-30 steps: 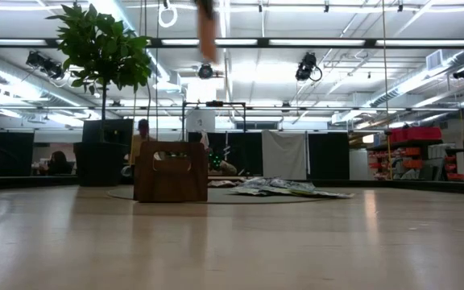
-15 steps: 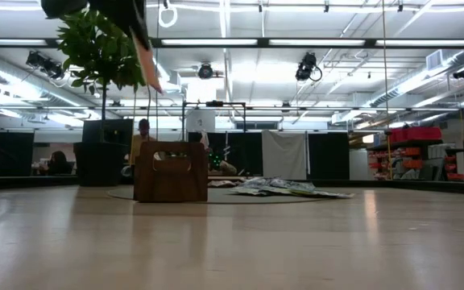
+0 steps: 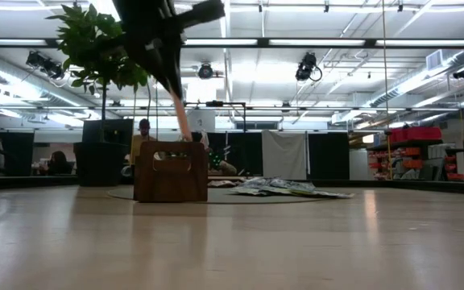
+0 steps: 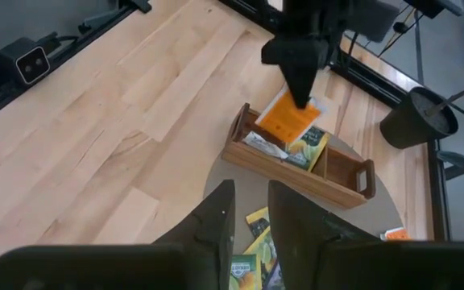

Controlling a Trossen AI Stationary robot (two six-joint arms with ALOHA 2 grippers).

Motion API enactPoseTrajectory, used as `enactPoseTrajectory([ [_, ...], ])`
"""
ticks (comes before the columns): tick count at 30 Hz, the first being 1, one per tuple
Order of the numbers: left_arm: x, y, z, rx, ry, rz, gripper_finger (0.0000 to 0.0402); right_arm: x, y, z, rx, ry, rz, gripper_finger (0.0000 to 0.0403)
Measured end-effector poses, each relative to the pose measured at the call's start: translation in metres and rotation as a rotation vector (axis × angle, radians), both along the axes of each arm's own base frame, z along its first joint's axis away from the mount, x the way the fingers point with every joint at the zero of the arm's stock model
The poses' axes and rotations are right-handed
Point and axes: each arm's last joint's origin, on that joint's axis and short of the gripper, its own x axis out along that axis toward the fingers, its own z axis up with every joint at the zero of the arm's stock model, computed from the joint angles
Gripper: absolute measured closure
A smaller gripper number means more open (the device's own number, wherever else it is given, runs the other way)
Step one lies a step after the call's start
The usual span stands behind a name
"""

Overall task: Pick & Place Tea
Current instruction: Put the white tea bag into the bottom section of the wooden organizer

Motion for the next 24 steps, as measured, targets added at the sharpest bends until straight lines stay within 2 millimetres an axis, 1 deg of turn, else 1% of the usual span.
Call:
enactPoseTrajectory([
  [4,0.003,0.003,-0.005,0.002,0.009,0.015,0.0401,0.000,0.000,0.000,-0.001,0.004,0.000,0.0319],
  [9,0.008,0.001,-0.012,-0.019,0.008,0.032,0.0401,0.000,0.000,-0.001,-0.002,0.008,0.000,0.0319],
  [18,0.019,-0.002,-0.041,-0.072,0.072,0.040,0.0401,0.000,0.000,-0.001,-0.002,0.007,0.000,0.0319],
  [24,0.019,-0.007,-0.041,-0.090,0.073,0.026,0.0401,0.000,0.000,-0.001,-0.002,0.008,-0.001,0.0319],
])
